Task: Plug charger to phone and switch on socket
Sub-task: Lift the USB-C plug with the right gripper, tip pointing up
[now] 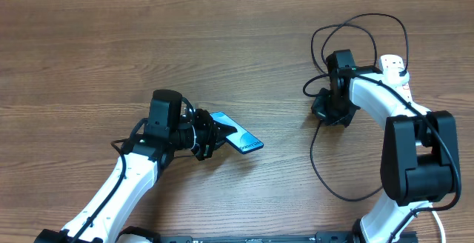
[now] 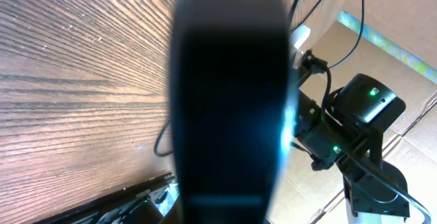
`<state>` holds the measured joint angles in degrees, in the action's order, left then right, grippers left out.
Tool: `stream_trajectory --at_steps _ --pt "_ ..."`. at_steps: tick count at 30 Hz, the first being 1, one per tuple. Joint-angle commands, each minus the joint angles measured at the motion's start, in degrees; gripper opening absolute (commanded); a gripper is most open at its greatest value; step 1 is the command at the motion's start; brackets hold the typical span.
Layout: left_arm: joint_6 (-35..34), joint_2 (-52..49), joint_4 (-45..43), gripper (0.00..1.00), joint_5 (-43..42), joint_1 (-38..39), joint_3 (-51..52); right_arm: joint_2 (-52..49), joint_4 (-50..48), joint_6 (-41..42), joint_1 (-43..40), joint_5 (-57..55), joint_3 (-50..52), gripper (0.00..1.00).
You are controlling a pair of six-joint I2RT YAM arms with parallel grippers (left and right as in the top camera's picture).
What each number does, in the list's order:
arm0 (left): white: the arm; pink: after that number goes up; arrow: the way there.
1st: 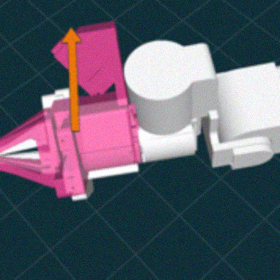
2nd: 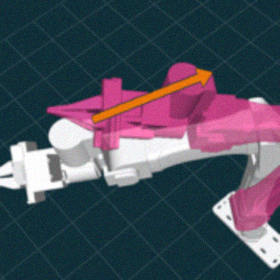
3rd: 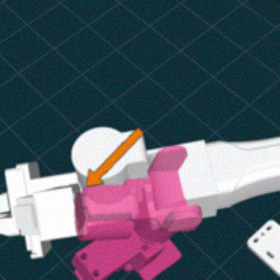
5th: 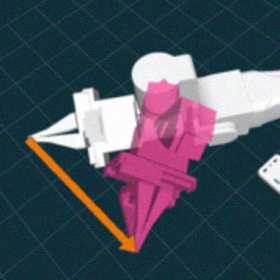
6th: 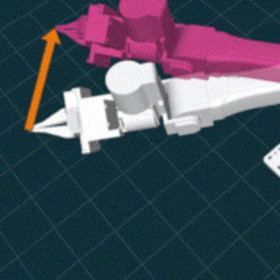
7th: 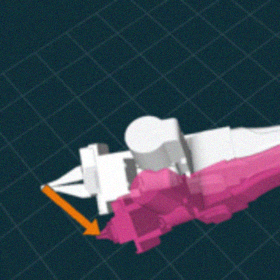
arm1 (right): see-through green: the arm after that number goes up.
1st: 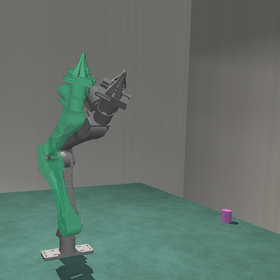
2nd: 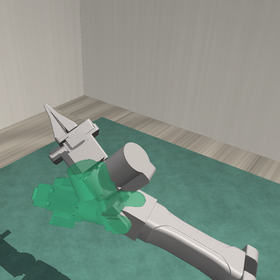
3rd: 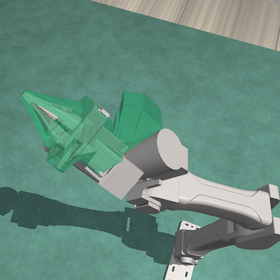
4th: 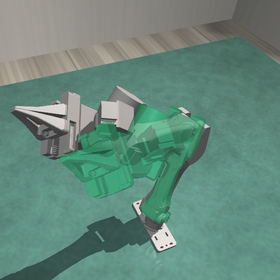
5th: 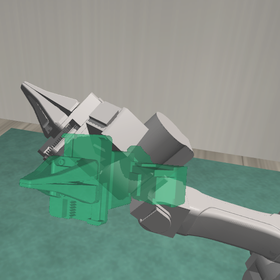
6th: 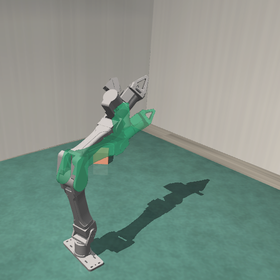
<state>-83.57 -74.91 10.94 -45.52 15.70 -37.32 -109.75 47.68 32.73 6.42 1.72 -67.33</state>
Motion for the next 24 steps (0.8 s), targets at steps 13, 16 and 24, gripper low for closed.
stream_trajectory --at_steps 13,16,24 --pt "1.31 0.66 -0.44 0.04 -4.09 -0.31 -0.81 -5.42 -5.29 0.0 0.31 -5.97 3.41 0.56" --pt "1.31 0.66 -0.44 0.04 -4.09 -0.31 -0.81 -5.42 -6.45 0.02 0.31 -6.4 3.41 0.59" --pt "1.31 0.66 -0.44 0.05 -4.09 -0.31 -0.81 -5.42 -7.3 0.26 0.31 -7.67 3.41 0.48"
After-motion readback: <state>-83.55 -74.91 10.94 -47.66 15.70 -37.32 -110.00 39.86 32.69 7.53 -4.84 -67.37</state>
